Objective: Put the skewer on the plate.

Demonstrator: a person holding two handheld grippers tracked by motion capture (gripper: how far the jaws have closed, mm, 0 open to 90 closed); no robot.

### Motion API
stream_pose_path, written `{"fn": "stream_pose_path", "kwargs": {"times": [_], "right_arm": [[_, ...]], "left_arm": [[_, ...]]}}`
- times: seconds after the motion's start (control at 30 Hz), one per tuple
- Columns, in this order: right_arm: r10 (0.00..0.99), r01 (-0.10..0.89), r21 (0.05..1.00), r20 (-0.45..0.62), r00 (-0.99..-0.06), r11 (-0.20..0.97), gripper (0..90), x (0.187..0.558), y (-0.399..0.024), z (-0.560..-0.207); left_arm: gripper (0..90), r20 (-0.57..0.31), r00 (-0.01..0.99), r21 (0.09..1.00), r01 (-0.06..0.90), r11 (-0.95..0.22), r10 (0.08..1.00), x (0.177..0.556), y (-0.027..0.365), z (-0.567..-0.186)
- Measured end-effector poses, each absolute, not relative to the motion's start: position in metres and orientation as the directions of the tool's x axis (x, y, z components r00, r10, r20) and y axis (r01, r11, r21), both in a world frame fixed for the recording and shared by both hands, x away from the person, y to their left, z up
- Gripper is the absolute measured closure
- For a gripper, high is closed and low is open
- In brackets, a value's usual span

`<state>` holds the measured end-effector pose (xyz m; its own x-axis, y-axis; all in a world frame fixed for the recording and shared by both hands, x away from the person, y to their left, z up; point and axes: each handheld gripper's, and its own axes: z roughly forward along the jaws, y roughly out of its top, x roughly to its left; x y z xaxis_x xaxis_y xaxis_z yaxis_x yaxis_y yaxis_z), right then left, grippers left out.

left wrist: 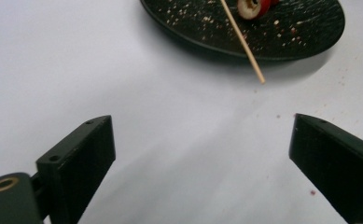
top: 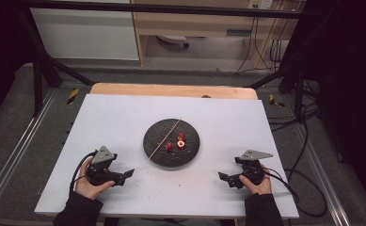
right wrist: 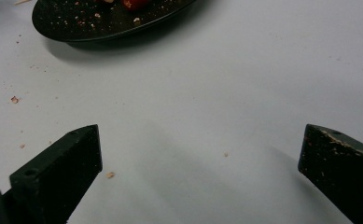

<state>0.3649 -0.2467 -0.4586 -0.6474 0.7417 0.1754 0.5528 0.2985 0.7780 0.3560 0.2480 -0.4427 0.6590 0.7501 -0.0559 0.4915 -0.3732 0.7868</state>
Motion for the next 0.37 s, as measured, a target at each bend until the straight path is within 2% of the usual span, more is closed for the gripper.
{"fn": "stream_pose_path", "kwargs": {"times": [0.37], "right_arm": [[0.735, 0.555, 0.774, 0.18, -0.654, 0.304, 0.5, 0.364, -0.246, -0.459]], "left_arm": [[5.5, -0.058, 0.651, 0.787, 0.497, -0.367, 0.757, 0.352, 0.261, -0.452]]}}
